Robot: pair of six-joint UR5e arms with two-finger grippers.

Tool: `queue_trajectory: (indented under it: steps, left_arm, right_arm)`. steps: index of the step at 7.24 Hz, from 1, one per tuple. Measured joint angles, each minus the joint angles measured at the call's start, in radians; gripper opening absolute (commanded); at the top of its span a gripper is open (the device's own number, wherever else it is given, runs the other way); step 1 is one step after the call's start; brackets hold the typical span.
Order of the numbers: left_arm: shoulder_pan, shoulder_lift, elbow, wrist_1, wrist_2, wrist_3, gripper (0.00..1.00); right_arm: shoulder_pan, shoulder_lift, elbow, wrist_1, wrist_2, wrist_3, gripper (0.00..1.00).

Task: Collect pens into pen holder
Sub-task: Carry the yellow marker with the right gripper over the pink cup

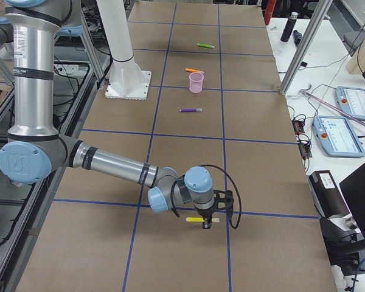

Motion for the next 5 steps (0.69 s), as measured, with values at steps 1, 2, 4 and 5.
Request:
queue_trajectory:
  steps: [1,2,4,5]
  left_arm:
    - [0.001,-0.015,-0.001,-0.031,0.0,0.0,1.0]
    - [0.002,-0.037,0.003,-0.097,0.001,0.001,1.0]
    - [0.005,-0.084,0.016,-0.271,0.001,-0.021,1.0]
    - [0.015,-0.101,0.015,-0.309,0.0,-0.079,1.0]
  right_arm:
    - [-0.004,0.022,0.074,0.0,0.017,0.003,0.0]
    - [-0.02,0.052,0.137,0.0,0.059,0.009,0.0]
    - [-0.114,0.114,0.26,0.002,0.127,0.098,0.0]
    - [-0.175,0.157,0.321,0.002,0.134,0.197,0.0]
